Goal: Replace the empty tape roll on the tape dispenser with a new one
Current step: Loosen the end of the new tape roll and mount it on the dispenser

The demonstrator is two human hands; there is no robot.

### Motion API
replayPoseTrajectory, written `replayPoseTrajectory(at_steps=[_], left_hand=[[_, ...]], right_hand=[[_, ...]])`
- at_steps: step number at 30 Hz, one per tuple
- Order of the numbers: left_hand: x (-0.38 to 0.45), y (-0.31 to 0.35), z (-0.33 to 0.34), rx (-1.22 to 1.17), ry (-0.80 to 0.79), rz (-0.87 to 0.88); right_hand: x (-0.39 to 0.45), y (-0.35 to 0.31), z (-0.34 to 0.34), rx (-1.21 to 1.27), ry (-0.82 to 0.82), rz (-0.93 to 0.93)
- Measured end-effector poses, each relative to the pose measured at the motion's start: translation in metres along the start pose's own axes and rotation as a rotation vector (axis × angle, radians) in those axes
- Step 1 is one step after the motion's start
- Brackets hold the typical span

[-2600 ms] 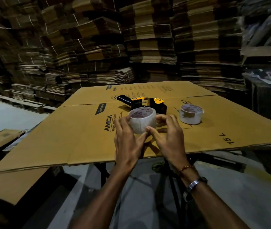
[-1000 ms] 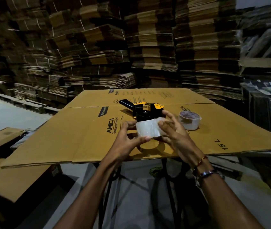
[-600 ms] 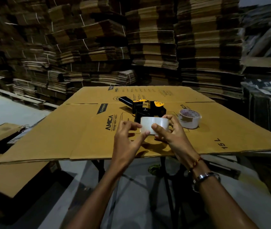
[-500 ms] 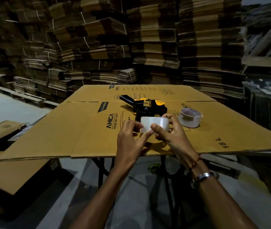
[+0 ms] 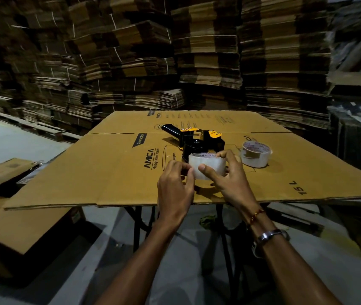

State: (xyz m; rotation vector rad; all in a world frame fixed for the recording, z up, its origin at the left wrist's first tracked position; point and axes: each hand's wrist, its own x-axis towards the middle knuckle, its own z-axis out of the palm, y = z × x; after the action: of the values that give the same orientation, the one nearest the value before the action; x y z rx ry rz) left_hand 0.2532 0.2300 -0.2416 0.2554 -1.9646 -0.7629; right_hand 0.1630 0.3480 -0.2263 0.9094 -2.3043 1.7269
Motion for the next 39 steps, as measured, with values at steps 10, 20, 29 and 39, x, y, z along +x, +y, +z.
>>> replayPoseTrajectory(at_steps=[10,20,29,39], left_hand=[[0.004,-0.003,-0.004,0.047,-0.013,-0.074],[0.002,0.003,-0.002,-0.058,0.005,-0.128],[0.023,-0.005,-0.005,-0.125,-0.217,-0.228],[0.025,-0.007,-0.002,-0.035,-0.131,-0.127]], right_hand=[[-0.002,0.0,0.001,0.031,-0.097,-0.039],[0.008,0.01,-0.003,-0.054,-0.079,-0.009],[0.004,0.005,-0.009,0.089,-0.096,0.047],[0.004,0.005,-0.008,0.084,-0.067,0.035]])
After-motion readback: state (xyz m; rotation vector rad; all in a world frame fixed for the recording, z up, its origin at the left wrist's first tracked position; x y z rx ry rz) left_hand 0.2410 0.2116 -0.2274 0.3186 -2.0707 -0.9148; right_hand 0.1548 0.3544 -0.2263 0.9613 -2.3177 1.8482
